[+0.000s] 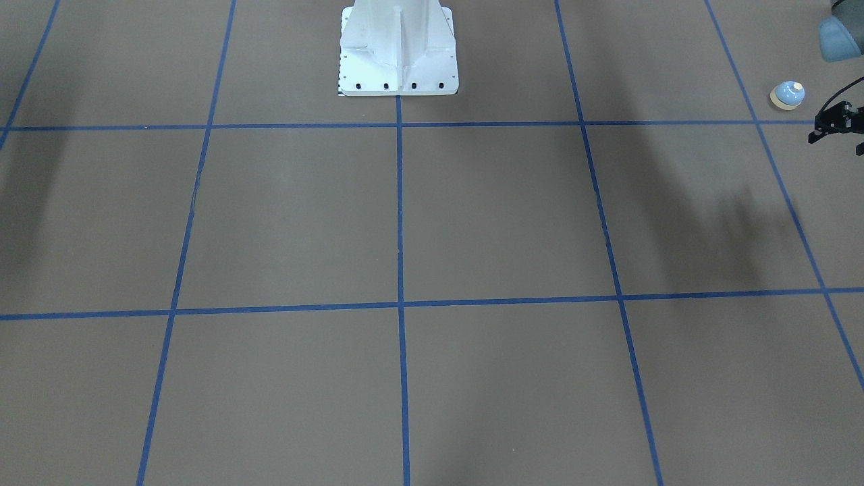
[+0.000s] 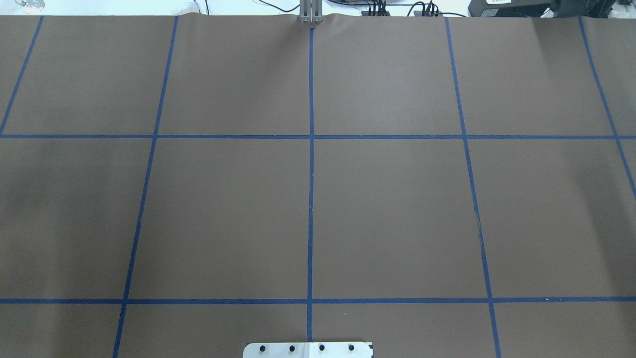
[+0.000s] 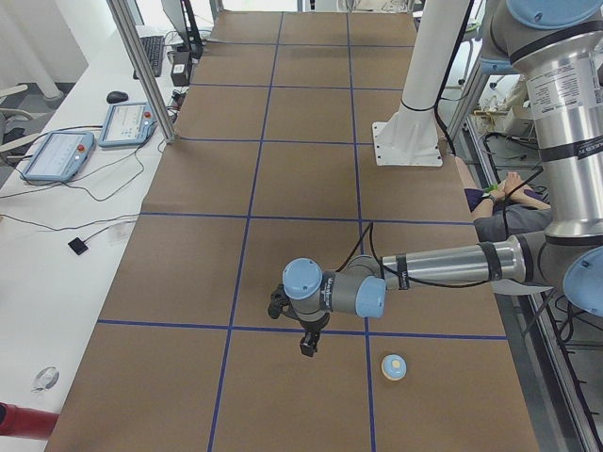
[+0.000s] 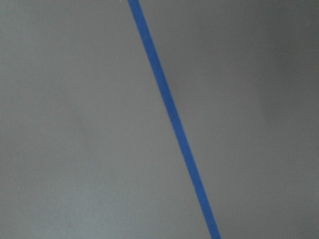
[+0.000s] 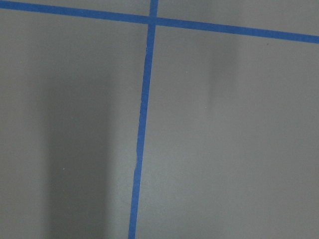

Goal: Place and press bell with both arms

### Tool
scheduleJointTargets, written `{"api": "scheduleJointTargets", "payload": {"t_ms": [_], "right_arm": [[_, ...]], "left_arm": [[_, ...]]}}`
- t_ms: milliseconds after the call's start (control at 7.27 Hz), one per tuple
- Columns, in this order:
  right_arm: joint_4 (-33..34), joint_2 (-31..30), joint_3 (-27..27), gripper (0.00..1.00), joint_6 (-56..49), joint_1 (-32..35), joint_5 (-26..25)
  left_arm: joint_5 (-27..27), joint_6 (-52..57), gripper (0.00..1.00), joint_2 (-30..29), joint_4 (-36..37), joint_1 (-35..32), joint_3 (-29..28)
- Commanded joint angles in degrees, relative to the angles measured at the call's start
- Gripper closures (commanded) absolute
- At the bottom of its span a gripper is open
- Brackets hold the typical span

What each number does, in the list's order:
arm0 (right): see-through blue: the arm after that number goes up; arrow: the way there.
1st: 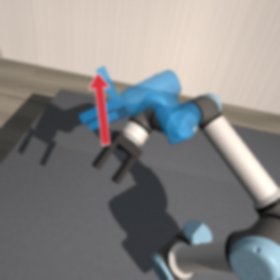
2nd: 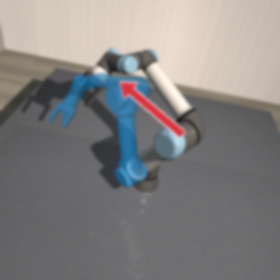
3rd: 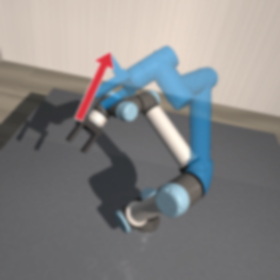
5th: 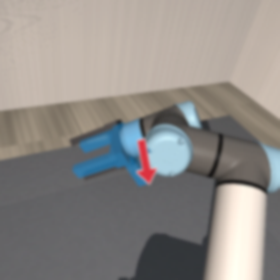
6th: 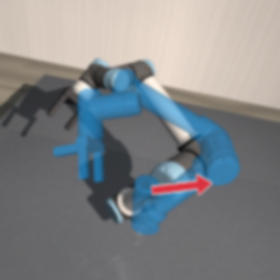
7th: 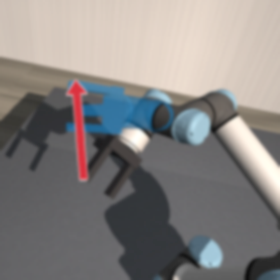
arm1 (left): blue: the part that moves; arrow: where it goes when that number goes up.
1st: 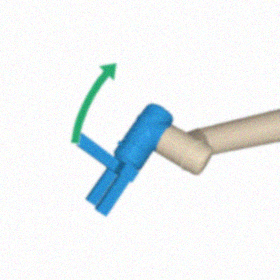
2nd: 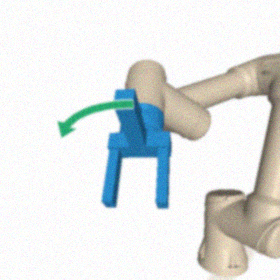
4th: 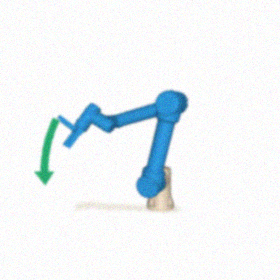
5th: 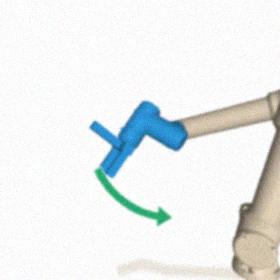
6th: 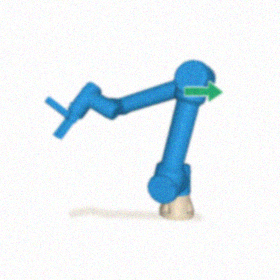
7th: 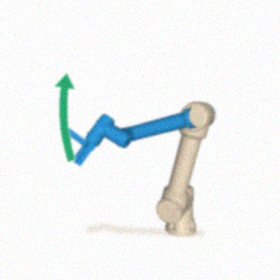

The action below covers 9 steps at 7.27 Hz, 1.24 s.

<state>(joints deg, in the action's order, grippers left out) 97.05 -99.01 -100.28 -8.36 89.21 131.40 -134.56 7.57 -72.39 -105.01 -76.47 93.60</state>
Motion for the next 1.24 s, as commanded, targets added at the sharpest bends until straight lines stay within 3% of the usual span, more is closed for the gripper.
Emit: {"api": "scheduleJointTargets", "payload": {"t_ms": [0,413,1101], "right_arm": [[0.0,-0.1,0.0,0.00,-0.2,0.0,0.0],[0.2,-1.5,-0.2,0.00,-0.2,-0.1,0.1],[0.2,-1.2,-0.4,0.00,-0.2,-0.2,1.3]], "left_arm": [[0.0,-0.1,0.00,5.4,-1.8,1.5,0.0],[-0.1,-0.1,0.00,11.8,-6.5,1.9,-0.2],[-0.1,-6.0,0.00,11.8,-7.6,5.1,-0.7]]}}
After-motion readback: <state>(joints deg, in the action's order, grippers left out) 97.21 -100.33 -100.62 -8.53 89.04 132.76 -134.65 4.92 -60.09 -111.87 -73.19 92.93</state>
